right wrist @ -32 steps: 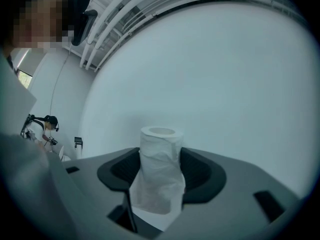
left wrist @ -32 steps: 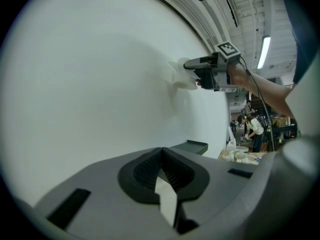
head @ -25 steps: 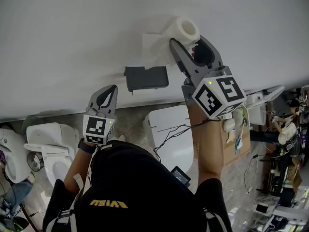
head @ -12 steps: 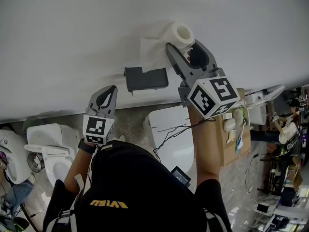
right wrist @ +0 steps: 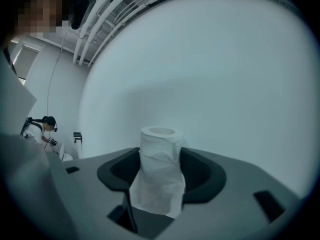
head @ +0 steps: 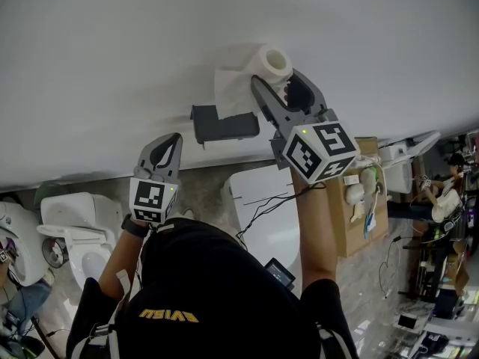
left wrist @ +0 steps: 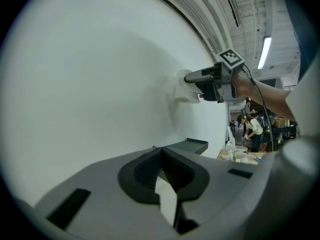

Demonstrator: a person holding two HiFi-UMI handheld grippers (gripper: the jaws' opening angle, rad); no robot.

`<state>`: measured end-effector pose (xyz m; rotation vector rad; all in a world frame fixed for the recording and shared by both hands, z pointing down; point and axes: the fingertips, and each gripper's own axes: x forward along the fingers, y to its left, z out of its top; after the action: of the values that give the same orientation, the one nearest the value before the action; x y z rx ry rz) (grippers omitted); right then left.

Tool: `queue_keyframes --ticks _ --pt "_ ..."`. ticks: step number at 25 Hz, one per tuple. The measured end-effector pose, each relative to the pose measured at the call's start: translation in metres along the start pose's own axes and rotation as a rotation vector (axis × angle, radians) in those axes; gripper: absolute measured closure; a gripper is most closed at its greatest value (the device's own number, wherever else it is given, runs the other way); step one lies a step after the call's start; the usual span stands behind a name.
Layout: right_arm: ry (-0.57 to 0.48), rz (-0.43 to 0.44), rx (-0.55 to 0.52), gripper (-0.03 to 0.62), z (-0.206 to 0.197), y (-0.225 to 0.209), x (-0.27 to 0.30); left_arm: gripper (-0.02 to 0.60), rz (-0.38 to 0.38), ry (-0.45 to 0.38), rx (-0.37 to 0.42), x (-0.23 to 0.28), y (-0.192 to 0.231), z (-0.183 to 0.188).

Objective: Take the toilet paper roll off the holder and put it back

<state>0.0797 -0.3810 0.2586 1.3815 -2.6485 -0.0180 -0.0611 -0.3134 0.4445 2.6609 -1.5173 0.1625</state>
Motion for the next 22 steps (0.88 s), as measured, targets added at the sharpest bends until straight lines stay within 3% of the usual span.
queue_keyframes --ticks 22 --pt "0.079 -0.018 0.057 0.342 -0.054 -0.001 0.009 0.571 -0.018 0.003 0.026 0.004 -0.006 0.004"
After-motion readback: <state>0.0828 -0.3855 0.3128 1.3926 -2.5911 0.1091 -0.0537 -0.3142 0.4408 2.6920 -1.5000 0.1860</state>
